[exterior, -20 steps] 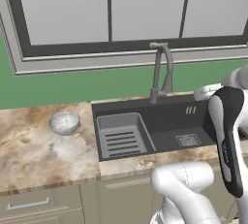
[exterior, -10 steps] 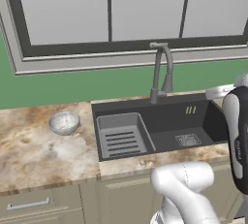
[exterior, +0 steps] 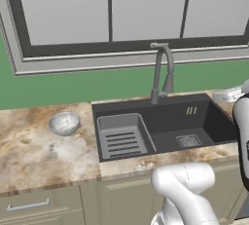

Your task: Rinse each bowl for a few seconds and place them down in the sink or on the counter.

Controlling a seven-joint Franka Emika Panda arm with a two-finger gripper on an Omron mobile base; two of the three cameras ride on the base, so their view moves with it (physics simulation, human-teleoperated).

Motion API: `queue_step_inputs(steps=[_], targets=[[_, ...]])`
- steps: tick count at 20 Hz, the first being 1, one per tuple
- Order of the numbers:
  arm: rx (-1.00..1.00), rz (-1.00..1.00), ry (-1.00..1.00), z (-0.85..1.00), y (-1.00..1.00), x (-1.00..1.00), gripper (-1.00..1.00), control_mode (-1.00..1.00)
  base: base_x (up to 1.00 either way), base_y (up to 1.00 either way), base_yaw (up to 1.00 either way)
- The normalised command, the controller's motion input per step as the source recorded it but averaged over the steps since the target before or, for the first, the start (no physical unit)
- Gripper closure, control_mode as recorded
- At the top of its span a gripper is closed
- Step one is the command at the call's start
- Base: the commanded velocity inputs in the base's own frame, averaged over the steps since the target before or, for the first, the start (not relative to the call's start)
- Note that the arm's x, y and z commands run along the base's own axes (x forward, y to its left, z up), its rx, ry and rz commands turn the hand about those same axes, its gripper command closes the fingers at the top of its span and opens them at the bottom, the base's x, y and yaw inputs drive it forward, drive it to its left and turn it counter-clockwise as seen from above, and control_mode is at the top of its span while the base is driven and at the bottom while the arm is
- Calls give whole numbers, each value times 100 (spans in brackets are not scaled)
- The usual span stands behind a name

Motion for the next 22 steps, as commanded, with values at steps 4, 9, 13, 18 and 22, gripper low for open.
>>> queue_step_inputs(steps=[4, 9, 13, 18, 22], targets=[[-1, 10, -14, -17, 0, 36, -100, -100, 0, 0, 0], [-1, 8, -10, -10, -1, 40, -100, -100, 0, 0, 0], [0, 10, -9, -12, -10, 28, -100, -100, 0, 0, 0], [1, 12, -6, -13, -20, 28, -100, -100, 0, 0, 0], [3, 14, -4, -14, -28, 20, -100, -100, 0, 0, 0]])
